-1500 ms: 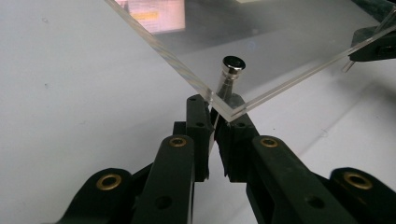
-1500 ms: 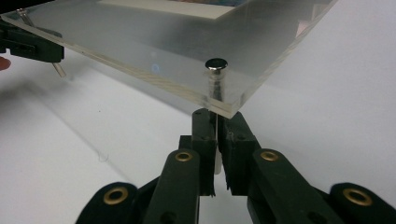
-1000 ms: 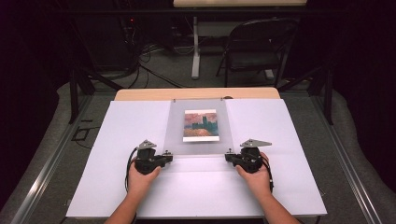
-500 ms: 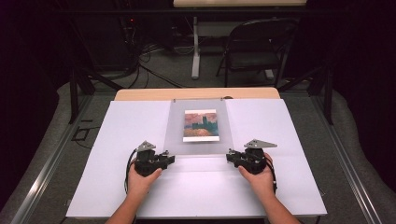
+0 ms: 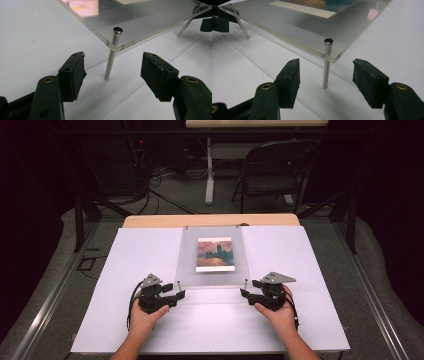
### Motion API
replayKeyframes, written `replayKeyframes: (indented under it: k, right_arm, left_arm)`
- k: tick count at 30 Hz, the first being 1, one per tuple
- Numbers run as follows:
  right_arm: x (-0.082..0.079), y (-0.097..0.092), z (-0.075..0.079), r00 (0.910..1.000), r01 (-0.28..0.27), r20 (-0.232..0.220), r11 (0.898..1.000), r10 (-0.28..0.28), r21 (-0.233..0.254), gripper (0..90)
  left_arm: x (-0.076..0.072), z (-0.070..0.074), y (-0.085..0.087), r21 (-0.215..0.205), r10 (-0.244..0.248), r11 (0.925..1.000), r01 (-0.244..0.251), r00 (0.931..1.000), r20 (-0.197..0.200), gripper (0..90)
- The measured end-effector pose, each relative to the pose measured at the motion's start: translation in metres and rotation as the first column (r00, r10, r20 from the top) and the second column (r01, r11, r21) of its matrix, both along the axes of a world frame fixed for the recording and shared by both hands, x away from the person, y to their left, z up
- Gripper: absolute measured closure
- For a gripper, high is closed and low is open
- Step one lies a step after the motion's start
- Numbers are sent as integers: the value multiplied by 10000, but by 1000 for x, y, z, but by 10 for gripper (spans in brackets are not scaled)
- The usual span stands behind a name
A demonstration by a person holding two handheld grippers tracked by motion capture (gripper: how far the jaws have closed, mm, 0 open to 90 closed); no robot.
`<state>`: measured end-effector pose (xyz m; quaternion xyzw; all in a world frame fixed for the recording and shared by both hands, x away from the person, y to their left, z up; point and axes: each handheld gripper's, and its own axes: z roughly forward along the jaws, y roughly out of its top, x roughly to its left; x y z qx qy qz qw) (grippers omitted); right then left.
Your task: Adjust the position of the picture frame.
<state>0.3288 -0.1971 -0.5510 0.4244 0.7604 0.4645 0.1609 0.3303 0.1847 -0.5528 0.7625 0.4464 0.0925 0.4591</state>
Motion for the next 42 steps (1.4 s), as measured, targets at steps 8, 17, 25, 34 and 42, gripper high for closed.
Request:
replayKeyframes:
  k: [8, 17, 25, 34, 42]
  right_arm:
    - [-9, -3, 8, 9989, -432, -190, 9966, 420, -699, 366]
    - [-34, -21, 15, 9982, -546, -292, 9968, 529, -591, 364]
    - [-44, -36, 15, 9994, -352, -65, 9992, 351, -207, 417]
    - [-43, -36, 15, 9993, -17, 375, 9999, 21, -114, 424]
    - [-36, -39, 15, 9999, -1, 130, 10000, 2, -63, 405]
  left_arm:
    - [-13, 3, 2, 107, -346, 9993, 346, 9994, 6, 349]
    - [-31, 9, 11, 135, -615, 9980, 613, 9981, 97, 350]
    - [-33, 16, 27, -232, -285, 9993, 292, 9991, 306, 356]
    - [-29, 12, 37, -521, 1, 9986, 6, 9999, 129, 364]
    - [-26, 12, 46, -803, 193, 9966, -200, 9998, -99, 343]
